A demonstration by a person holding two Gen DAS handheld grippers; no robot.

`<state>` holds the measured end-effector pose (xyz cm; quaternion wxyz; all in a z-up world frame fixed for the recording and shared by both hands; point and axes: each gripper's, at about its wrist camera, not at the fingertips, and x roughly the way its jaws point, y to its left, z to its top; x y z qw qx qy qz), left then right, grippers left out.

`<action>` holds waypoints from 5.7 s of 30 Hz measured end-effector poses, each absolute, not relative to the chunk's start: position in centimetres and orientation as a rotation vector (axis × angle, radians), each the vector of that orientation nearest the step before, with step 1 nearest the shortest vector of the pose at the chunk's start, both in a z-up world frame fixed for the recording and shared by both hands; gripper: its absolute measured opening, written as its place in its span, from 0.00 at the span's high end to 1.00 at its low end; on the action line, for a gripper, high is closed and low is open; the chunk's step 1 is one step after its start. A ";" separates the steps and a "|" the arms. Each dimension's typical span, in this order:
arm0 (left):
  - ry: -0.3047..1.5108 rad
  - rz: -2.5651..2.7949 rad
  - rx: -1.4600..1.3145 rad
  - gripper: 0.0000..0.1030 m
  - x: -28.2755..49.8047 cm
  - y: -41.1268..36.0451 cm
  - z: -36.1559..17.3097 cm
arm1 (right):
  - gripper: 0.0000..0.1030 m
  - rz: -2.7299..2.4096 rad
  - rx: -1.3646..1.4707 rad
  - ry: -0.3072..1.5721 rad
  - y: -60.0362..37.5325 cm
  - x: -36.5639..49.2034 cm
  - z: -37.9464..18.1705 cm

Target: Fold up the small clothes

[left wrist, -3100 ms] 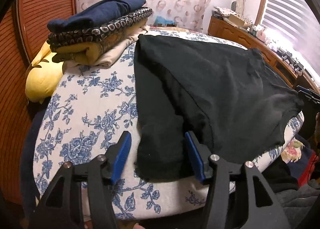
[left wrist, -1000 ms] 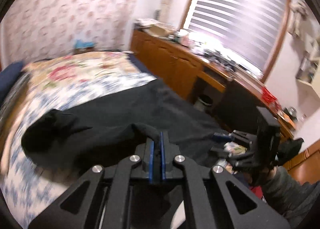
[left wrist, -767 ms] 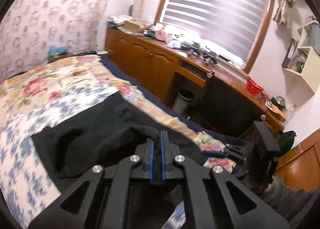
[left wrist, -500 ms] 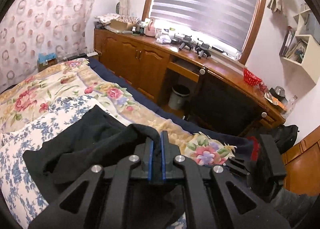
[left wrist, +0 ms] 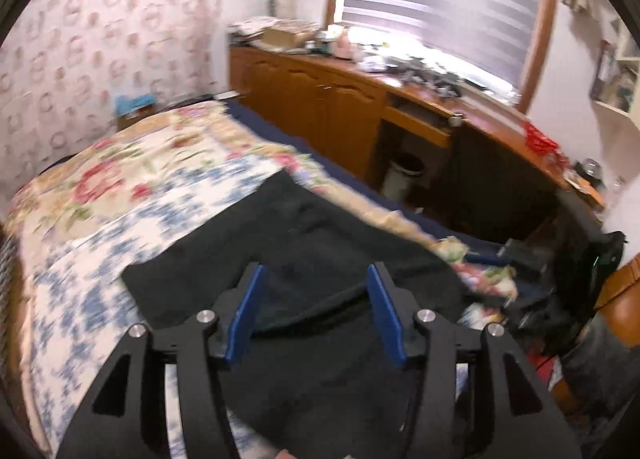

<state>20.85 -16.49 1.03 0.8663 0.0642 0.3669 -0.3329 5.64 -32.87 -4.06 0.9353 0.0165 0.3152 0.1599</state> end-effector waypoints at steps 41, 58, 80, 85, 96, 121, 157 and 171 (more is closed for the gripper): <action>0.811 -0.581 0.074 0.45 17.6 -9.0 -6.3 | 0.63 0.076 -0.183 0.839 -30.8 26.6 0.4; 0.843 -0.624 0.085 0.45 14.0 -12.2 -7.5 | 0.94 0.358 -0.076 0.830 -28.9 9.7 -4.9; 0.961 -0.744 -0.061 0.53 11.0 -14.2 -10.7 | 0.41 0.189 0.195 0.842 -37.8 6.7 -9.3; 0.950 -0.745 -0.030 0.77 10.1 -14.9 -10.9 | 0.73 0.249 0.226 0.833 -38.0 6.5 -9.1; 0.782 -0.780 -0.086 0.93 11.6 -13.7 -4.0 | 0.96 0.303 0.139 0.660 -37.8 6.0 -2.6; 0.788 -0.540 -0.089 0.52 32.8 -8.4 -4.3 | 0.61 0.223 -0.045 0.700 -32.8 32.4 -2.7; 0.758 -0.698 -0.318 0.89 30.5 -5.6 -2.6 | 0.92 0.441 -0.089 0.777 -26.4 27.5 -0.9; 0.478 -0.296 -0.294 0.89 21.6 19.3 7.0 | 0.93 0.822 -0.279 0.519 1.3 33.2 9.8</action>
